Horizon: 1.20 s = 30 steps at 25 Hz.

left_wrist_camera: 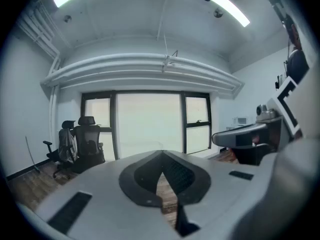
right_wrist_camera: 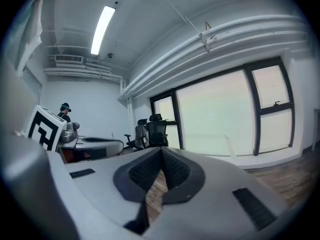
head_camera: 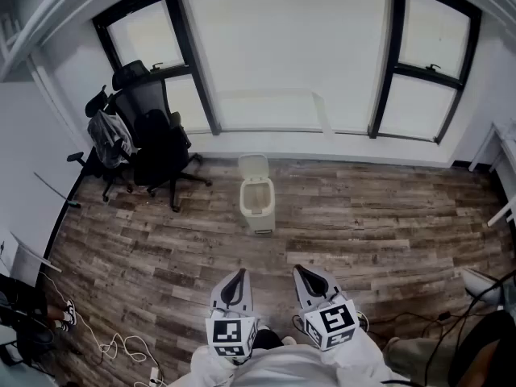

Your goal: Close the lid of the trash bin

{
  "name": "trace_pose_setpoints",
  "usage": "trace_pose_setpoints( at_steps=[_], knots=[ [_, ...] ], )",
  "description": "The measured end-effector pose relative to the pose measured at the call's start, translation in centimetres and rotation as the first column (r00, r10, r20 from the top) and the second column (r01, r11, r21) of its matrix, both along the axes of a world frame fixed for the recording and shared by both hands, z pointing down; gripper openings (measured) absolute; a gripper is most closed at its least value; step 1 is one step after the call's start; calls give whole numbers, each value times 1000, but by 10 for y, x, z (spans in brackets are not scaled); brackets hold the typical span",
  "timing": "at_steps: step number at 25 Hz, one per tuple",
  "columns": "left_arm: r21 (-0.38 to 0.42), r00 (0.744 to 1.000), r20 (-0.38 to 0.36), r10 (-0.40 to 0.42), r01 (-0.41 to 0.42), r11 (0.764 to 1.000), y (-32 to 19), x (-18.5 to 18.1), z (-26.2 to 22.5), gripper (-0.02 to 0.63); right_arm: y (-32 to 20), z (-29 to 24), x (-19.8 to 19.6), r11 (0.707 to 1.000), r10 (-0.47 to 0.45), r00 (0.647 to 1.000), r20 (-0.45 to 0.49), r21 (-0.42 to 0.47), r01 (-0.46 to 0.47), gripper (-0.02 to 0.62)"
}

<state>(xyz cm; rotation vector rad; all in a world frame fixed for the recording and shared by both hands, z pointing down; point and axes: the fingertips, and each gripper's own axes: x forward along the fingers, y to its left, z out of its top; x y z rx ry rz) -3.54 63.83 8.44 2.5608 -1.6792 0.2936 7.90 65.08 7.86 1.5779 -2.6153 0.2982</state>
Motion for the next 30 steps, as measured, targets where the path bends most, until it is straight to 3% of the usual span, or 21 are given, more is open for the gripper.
trace_pose_setpoints(
  at_steps=[8, 13, 20, 30],
  knots=[
    [-10, 1000, -8, -22, 22, 1000, -35, -4, 16, 8, -26, 9, 2, 1000, -11, 1000, -14, 0, 11, 23],
    [-5, 1000, -18, -25, 24, 1000, -95, -10, 26, 8, -73, 22, 2, 1000, 5, 999, -33, -19, -6, 23],
    [-29, 1000, -20, -1, 1, 1000, -218, -27, 46, 8, -195, 38, -20, 998, 1, 998, -58, -65, -5, 23],
    [-73, 1000, -1, 19, -19, 997, -414, -78, 54, 8, -399, 43, -71, 991, 14, 998, -60, -134, -22, 23]
  ],
)
